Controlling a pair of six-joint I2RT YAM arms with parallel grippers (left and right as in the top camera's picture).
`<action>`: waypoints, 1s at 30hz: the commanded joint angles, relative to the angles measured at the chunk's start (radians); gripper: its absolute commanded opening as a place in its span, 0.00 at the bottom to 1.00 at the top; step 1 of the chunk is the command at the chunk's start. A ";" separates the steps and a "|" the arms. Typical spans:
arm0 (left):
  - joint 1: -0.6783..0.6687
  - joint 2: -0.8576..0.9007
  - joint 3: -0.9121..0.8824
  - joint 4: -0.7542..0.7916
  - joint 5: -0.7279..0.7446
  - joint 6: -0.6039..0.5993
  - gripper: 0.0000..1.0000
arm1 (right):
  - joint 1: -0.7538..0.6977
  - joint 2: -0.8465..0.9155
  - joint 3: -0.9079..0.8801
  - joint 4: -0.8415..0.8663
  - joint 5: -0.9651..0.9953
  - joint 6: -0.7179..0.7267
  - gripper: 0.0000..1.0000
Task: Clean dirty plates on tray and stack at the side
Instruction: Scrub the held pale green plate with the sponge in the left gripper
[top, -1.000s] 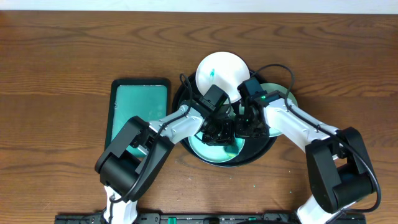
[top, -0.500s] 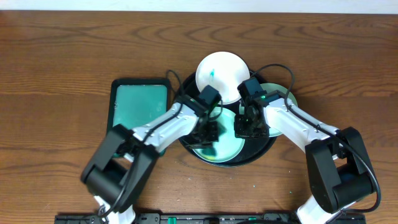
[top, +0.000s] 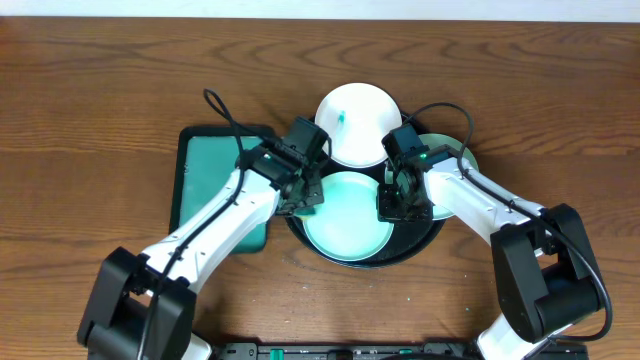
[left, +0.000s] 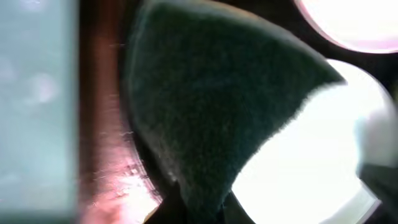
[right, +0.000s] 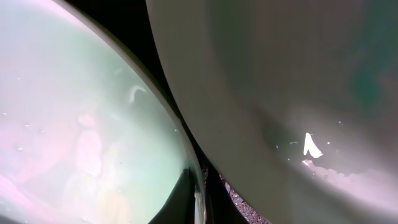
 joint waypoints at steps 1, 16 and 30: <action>-0.051 0.083 -0.021 0.077 0.178 0.011 0.07 | 0.000 0.066 -0.035 -0.007 0.092 -0.008 0.01; -0.101 0.298 -0.011 0.145 0.183 0.003 0.07 | 0.000 0.066 -0.035 -0.017 0.092 -0.008 0.01; -0.037 0.261 0.064 -0.181 -0.204 0.008 0.07 | 0.000 0.066 -0.035 -0.022 0.092 -0.008 0.01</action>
